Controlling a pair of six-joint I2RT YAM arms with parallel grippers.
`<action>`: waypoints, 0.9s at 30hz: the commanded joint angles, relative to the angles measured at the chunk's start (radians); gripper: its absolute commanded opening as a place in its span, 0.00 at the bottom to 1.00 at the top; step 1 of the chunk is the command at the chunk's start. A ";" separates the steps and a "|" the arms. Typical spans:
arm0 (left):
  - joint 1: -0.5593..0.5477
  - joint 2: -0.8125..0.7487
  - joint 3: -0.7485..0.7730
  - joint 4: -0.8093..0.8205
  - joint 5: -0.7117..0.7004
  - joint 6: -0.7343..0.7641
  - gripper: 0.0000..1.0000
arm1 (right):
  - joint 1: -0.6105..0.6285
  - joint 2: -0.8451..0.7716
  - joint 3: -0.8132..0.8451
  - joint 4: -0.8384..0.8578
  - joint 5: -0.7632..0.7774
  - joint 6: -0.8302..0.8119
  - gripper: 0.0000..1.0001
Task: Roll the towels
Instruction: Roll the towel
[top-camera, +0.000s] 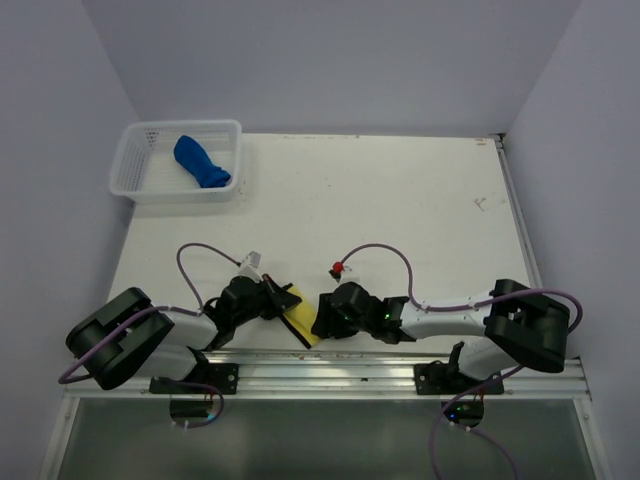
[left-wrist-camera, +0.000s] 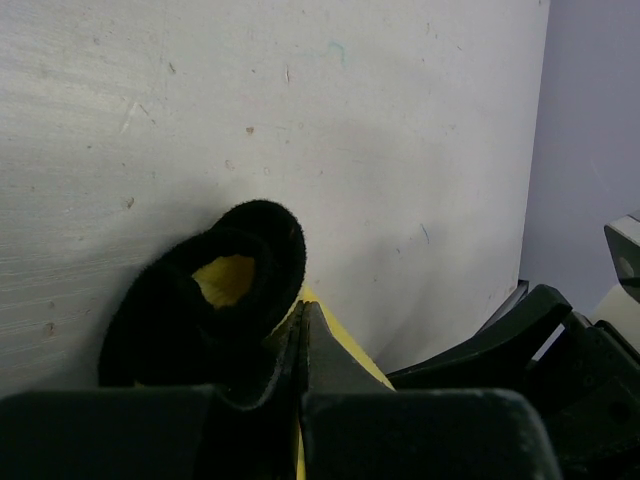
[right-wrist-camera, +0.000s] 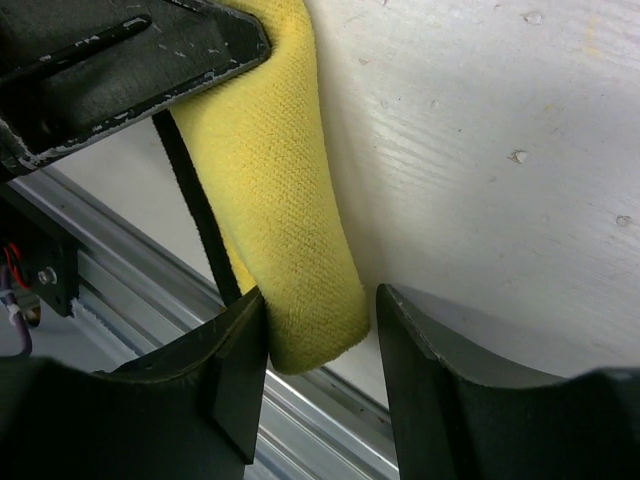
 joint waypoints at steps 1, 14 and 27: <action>-0.006 0.015 -0.072 -0.109 -0.035 0.029 0.00 | 0.002 0.029 0.002 0.013 -0.006 -0.010 0.48; -0.001 0.018 0.030 -0.195 -0.054 0.080 0.00 | 0.186 0.084 0.194 -0.230 0.273 -0.154 0.11; 0.066 0.002 0.303 -0.405 -0.040 0.167 0.00 | 0.286 0.270 0.470 -0.568 0.630 -0.079 0.04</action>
